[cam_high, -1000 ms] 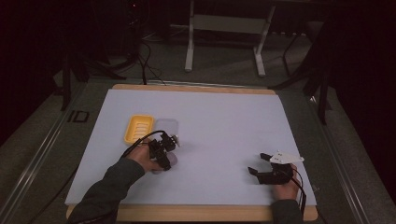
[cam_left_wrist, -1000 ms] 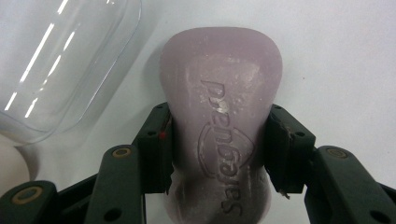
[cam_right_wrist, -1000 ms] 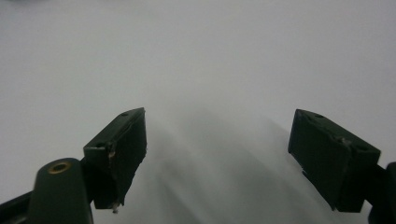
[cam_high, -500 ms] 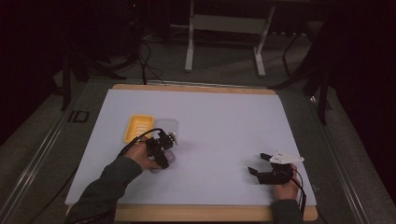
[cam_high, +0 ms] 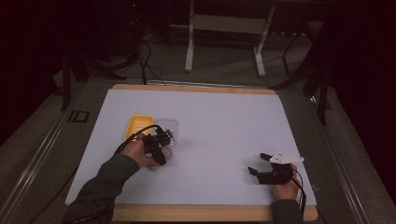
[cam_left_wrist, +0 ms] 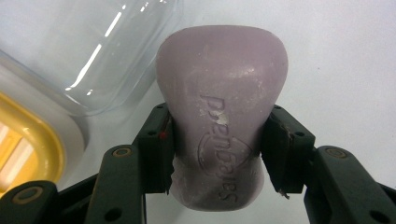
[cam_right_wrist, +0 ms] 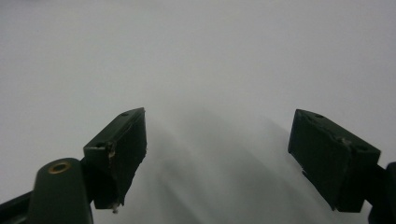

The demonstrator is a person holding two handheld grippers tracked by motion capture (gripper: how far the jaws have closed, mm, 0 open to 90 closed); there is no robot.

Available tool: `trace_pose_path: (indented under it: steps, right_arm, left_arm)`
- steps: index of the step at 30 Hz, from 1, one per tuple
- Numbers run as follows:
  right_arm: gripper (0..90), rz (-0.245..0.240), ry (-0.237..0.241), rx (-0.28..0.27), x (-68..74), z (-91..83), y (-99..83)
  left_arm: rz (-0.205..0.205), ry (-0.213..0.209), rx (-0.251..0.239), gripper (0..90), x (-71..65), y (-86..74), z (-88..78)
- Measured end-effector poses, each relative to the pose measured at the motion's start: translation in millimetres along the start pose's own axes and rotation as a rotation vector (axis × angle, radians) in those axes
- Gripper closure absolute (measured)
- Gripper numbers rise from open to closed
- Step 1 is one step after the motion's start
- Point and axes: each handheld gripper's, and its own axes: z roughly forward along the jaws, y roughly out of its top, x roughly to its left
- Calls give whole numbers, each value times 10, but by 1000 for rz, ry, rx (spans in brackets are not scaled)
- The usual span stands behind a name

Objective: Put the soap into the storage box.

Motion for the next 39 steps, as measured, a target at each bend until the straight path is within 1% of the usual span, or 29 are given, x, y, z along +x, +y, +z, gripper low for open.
trace_pose_path:
  steps: [6,11,18,28,34,39]
  right_arm:
    - [191,-1,0,0,0,0,0]
    - [191,-2,0,0,0,0,0]
    - [191,-2,0,0,0,1,0]
    - [191,-2,-1,1,1,0,1]
    - [191,-3,-1,1,0,1,1]
    - [191,-3,-1,2,2,1,1]
  left_arm:
    - [-11,3,-11,498,36,-12,-50]
    - [-10,8,-12,498,61,-21,-84]
    - [-22,9,-23,498,91,-22,-112]
    - [-28,16,-36,498,144,-17,-191]
    - [-49,17,-48,498,179,-37,-230]
    - [-59,17,-53,498,224,-56,-254]
